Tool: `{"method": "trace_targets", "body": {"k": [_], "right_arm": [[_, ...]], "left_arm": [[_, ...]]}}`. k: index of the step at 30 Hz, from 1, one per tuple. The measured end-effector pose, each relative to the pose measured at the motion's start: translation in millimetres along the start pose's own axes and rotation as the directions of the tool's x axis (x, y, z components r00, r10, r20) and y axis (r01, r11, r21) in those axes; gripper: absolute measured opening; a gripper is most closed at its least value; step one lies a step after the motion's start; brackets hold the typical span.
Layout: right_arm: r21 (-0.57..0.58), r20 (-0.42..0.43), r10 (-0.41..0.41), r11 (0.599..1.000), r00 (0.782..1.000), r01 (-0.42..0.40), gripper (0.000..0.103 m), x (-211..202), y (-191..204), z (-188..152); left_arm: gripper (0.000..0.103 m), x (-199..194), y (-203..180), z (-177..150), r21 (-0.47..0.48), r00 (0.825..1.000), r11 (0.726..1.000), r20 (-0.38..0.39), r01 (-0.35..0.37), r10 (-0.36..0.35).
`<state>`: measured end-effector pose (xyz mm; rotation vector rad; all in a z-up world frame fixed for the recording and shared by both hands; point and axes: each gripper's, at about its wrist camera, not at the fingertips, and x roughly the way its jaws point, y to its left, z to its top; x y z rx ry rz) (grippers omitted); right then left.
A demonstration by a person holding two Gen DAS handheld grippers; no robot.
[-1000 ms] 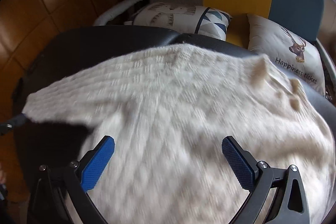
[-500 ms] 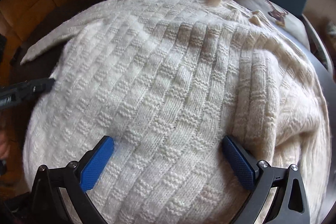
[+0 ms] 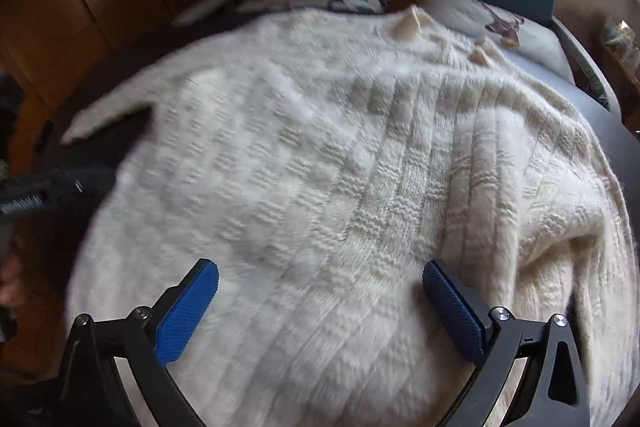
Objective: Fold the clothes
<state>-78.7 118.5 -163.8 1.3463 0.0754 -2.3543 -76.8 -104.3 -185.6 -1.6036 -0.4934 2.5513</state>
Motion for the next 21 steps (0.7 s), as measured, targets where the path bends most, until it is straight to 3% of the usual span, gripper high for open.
{"method": "trace_targets", "body": {"k": [5, 10, 16, 19, 21], "right_arm": [[0.085, 0.07, 0.105, 0.99, 0.992, -0.111, 0.103, -44.6, -9.5, -27.1], [0.172, 0.04, 0.073, 0.982, 0.997, -0.079, 0.103, -62.8, -32.2, -76.4], [0.255, 0.035, 0.12, 0.959, 0.992, -0.125, 0.103, -62.6, -46.0, -101.9], [0.296, 0.051, 0.154, 0.941, 0.987, -0.162, 0.103, -62.4, -50.4, -109.1], [0.322, 0.063, 0.177, 0.928, 0.982, -0.188, 0.103, -62.3, -53.3, -113.8]], "left_arm": [[0.022, -22.8, 21.3, -72.2, -0.056, 0.992, 0.991, -0.007, 0.123, -0.123], [0.026, -17.4, 22.5, -99.6, -0.096, 0.99, 0.985, 0.005, 0.142, -0.142], [0.03, -12.3, 7.2, -106.9, -0.056, 0.998, 0.997, 0.047, 0.048, -0.045], [0.033, -4.1, -16.4, -107.1, 0.072, 0.996, 0.996, 0.071, -0.056, 0.051], [0.034, 1.2, -30.1, -108.6, 0.171, 0.988, 0.975, 0.09, -0.139, 0.126]]}}
